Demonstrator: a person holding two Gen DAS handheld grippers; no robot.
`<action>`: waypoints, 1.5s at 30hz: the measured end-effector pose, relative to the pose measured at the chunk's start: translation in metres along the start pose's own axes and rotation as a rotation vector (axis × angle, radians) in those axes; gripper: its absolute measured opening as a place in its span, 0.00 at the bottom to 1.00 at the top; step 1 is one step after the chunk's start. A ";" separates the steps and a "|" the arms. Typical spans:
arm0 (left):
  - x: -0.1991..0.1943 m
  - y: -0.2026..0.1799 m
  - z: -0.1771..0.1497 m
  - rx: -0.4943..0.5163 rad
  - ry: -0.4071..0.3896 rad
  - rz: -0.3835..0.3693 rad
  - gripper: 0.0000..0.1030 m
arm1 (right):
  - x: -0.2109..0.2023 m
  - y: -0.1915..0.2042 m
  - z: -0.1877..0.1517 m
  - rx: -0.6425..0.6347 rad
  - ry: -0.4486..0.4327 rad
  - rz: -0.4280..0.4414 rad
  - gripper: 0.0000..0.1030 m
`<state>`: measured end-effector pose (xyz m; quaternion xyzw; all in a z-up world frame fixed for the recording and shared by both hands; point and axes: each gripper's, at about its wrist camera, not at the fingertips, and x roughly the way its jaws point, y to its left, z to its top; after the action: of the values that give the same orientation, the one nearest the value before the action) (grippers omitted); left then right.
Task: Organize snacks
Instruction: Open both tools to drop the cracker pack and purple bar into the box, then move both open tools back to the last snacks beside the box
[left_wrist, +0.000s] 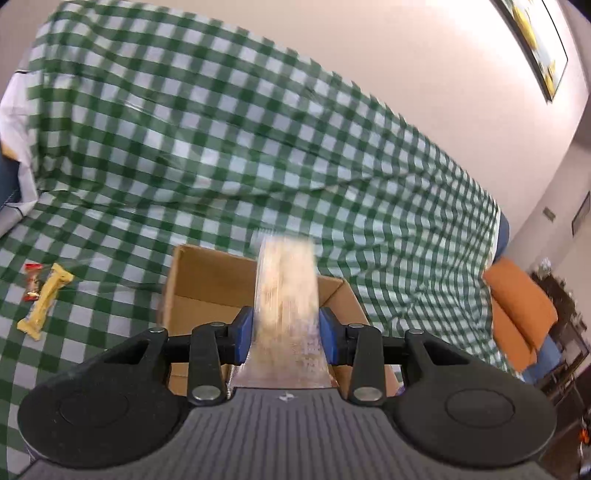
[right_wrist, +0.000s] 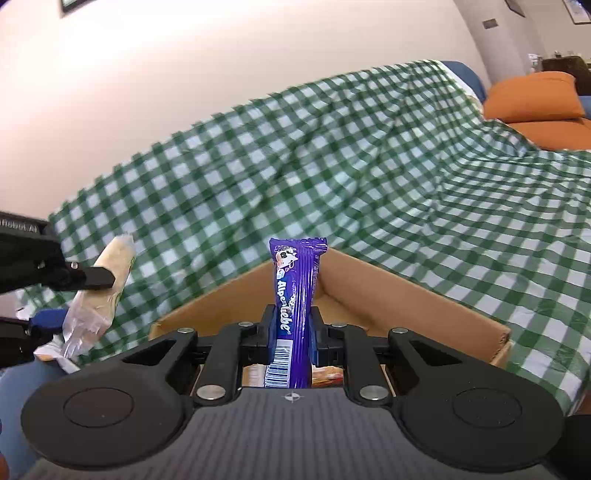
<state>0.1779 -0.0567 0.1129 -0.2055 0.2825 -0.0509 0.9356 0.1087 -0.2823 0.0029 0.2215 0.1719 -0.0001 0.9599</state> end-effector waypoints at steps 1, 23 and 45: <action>0.001 0.000 0.000 0.004 -0.006 0.001 0.43 | 0.003 -0.001 0.001 -0.001 0.013 -0.016 0.27; -0.066 0.206 -0.083 -0.138 0.005 0.249 0.07 | -0.006 0.034 -0.033 -0.201 0.069 0.068 0.32; -0.025 0.328 -0.060 -0.245 -0.111 0.281 0.07 | 0.025 0.196 -0.098 -0.464 0.301 0.387 0.22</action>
<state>0.1168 0.2262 -0.0555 -0.2790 0.2604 0.1263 0.9156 0.1153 -0.0619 -0.0049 0.0233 0.2619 0.2540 0.9308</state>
